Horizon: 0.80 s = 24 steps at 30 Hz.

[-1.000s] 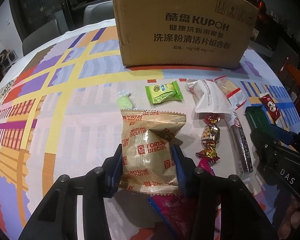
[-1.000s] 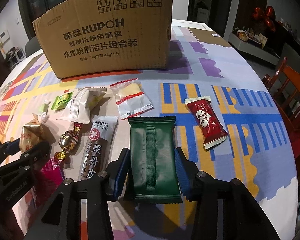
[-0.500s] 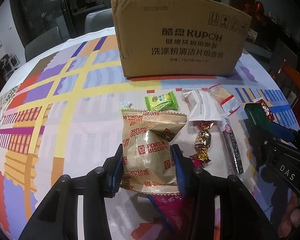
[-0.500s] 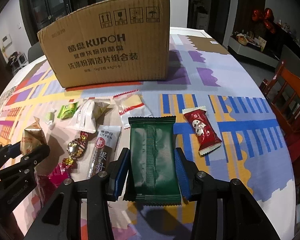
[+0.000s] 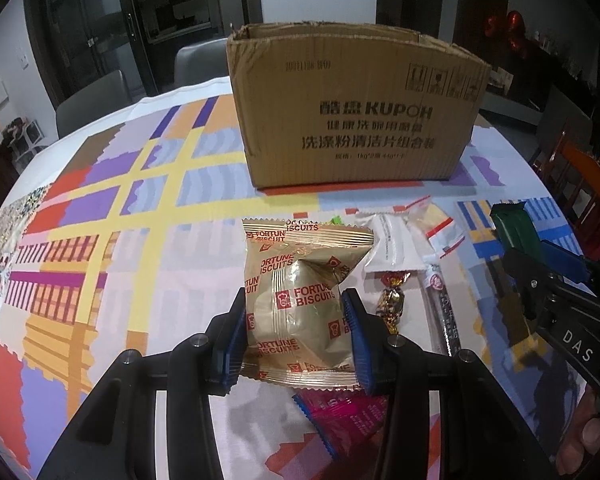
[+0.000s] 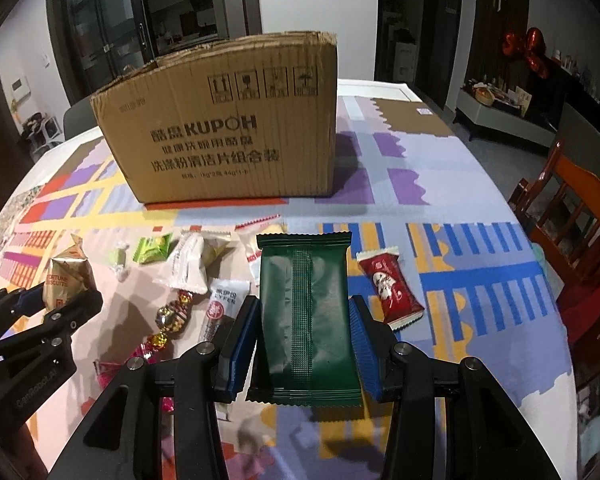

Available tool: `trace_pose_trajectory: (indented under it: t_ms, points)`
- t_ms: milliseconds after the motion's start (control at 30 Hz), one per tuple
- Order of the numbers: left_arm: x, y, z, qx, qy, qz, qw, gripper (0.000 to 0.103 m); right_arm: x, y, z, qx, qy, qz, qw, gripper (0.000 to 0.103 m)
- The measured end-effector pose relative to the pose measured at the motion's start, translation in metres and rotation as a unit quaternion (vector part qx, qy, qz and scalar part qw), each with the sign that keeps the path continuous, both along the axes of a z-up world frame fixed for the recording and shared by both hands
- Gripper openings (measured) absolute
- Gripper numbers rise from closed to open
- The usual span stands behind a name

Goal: Organize snacks
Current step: 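Lift both packets and carry them over the cardboard box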

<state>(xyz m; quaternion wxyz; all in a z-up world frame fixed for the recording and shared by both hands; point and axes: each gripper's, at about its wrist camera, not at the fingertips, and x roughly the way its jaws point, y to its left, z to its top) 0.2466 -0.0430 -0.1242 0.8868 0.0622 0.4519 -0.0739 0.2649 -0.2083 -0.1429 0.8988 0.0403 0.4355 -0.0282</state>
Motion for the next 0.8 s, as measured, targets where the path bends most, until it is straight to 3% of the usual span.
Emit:
trace_pose_trajectory:
  t_ms: [800]
  points:
    - [0.009, -0.003, 0.06, 0.006, -0.062, -0.003, 0.998, 0.045, 0.009, -0.002, 0.062, -0.014, -0.07, 0.011, 0.997, 0.046]
